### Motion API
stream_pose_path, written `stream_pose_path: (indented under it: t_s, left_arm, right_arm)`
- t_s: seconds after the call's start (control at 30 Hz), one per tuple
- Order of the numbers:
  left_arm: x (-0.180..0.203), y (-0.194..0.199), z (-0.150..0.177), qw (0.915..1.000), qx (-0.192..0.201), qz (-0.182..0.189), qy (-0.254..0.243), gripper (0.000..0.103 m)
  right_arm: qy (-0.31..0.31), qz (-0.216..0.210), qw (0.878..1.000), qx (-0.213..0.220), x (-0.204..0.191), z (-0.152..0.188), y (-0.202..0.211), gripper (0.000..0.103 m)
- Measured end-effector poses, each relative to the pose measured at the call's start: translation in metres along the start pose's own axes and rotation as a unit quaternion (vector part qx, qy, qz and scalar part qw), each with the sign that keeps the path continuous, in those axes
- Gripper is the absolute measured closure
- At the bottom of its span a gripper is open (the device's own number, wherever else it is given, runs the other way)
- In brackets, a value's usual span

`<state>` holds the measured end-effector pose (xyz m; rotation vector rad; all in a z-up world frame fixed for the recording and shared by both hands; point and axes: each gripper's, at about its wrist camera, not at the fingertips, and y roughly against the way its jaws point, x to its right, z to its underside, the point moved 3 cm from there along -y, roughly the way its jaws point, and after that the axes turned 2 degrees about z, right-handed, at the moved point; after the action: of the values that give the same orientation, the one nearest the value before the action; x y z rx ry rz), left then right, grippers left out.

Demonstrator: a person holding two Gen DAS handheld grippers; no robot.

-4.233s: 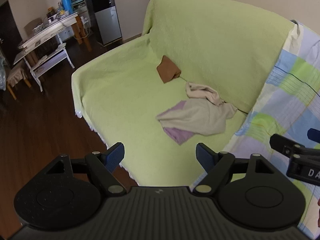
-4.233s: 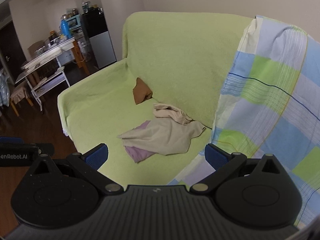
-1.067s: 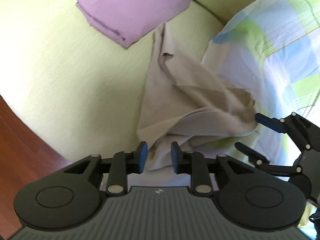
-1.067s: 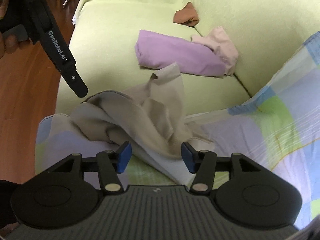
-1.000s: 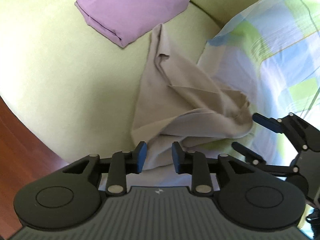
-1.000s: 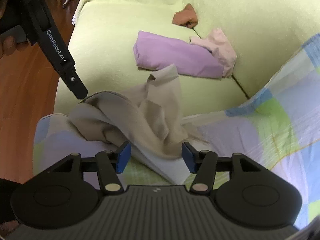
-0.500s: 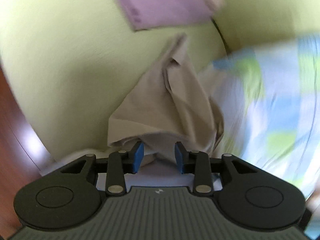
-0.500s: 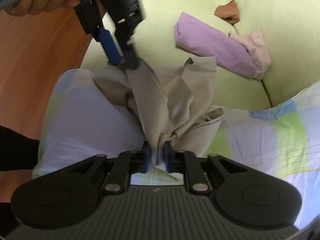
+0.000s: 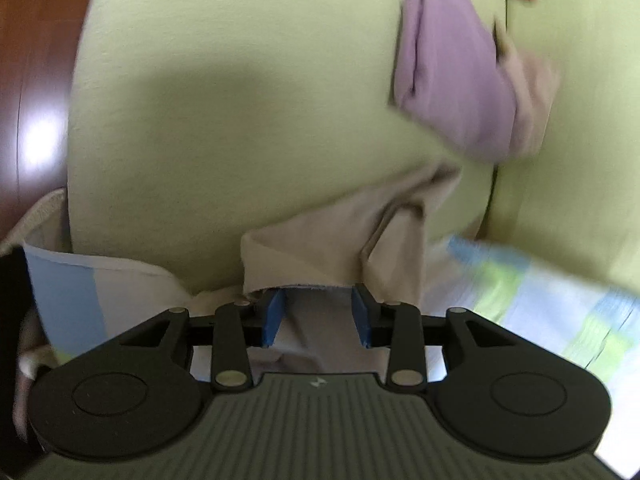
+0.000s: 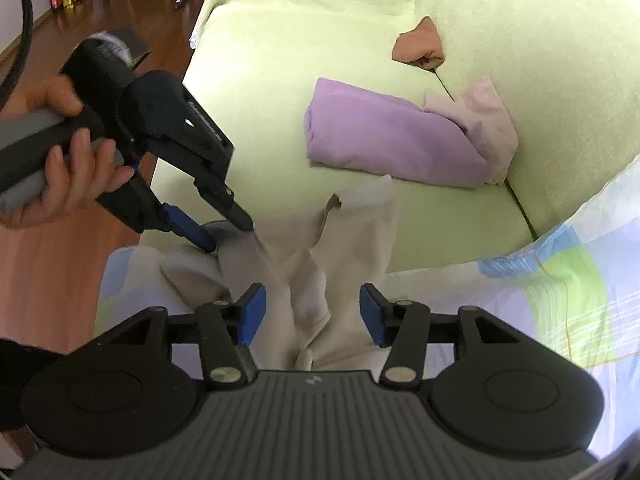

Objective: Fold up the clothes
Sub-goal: 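Grasp the shirt with the right gripper while the left gripper holds it, then lift the shirt with both grippers and carry it onto the checked blanket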

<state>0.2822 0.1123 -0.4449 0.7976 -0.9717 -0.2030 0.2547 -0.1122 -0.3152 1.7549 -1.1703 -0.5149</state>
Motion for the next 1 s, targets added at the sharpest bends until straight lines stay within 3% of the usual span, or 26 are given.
stream_pose_path:
  t_s: [0.17, 0.23, 0.27, 0.33, 0.4, 0.43, 0.53, 0.57, 0.6, 0.7, 0.97, 1.0]
  left_arm:
    - [-0.004, -0.02, 0.004, 0.9976, -0.046, -0.049, -0.018, 0.061]
    - [-0.007, -0.022, 0.007, 0.997, -0.038, -0.063, -0.022, 0.08]
    - [-0.007, -0.021, 0.009, 0.9963, -0.029, -0.074, -0.034, 0.099]
    - [-0.009, -0.018, 0.015, 0.995, -0.013, -0.083, -0.055, 0.1]
    - [-0.007, -0.012, 0.021, 0.993, 0.005, -0.085, -0.083, 0.1]
    - [-0.004, -0.008, 0.025, 0.9902, 0.012, -0.089, -0.107, 0.1]
    - [0.003, -0.005, 0.028, 0.9836, 0.012, -0.096, -0.152, 0.1]
    - [0.004, -0.005, 0.027, 0.982, 0.01, -0.097, -0.162, 0.1]
    - [0.005, -0.006, 0.027, 0.9806, 0.007, -0.098, -0.17, 0.1]
    - [0.007, -0.007, 0.026, 0.9791, 0.002, -0.098, -0.178, 0.1]
    - [0.015, -0.011, 0.033, 0.9721, 0.01, -0.107, -0.209, 0.1]
    - [0.015, -0.013, 0.033, 0.9711, 0.011, -0.109, -0.212, 0.1]
  right_arm:
    - [-0.018, -0.016, 1.0, -0.009, 0.003, -0.004, -0.009, 0.051]
    - [-0.03, -0.017, 0.999, -0.008, 0.007, -0.008, -0.015, 0.051]
    - [-0.044, -0.016, 0.999, -0.008, 0.011, -0.01, -0.019, 0.052]
    - [-0.078, -0.015, 0.997, -0.011, 0.021, -0.015, -0.029, 0.059]
    - [-0.117, -0.027, 0.993, -0.02, 0.031, -0.021, -0.045, 0.092]
    - [-0.129, -0.04, 0.99, -0.034, 0.034, -0.022, -0.055, 0.093]
    - [-0.105, -0.07, 0.99, -0.067, 0.023, -0.018, -0.066, 0.087]
    - [-0.101, -0.071, 0.99, -0.07, 0.019, -0.015, -0.066, 0.068]
    - [-0.095, -0.073, 0.99, -0.072, 0.013, -0.01, -0.065, 0.059]
    - [-0.081, -0.079, 0.99, -0.086, 0.004, 0.003, -0.067, 0.059]
    - [-0.152, -0.11, 0.979, -0.074, 0.006, 0.016, -0.06, 0.06]
    - [-0.146, -0.105, 0.981, -0.074, 0.003, 0.018, -0.061, 0.072]
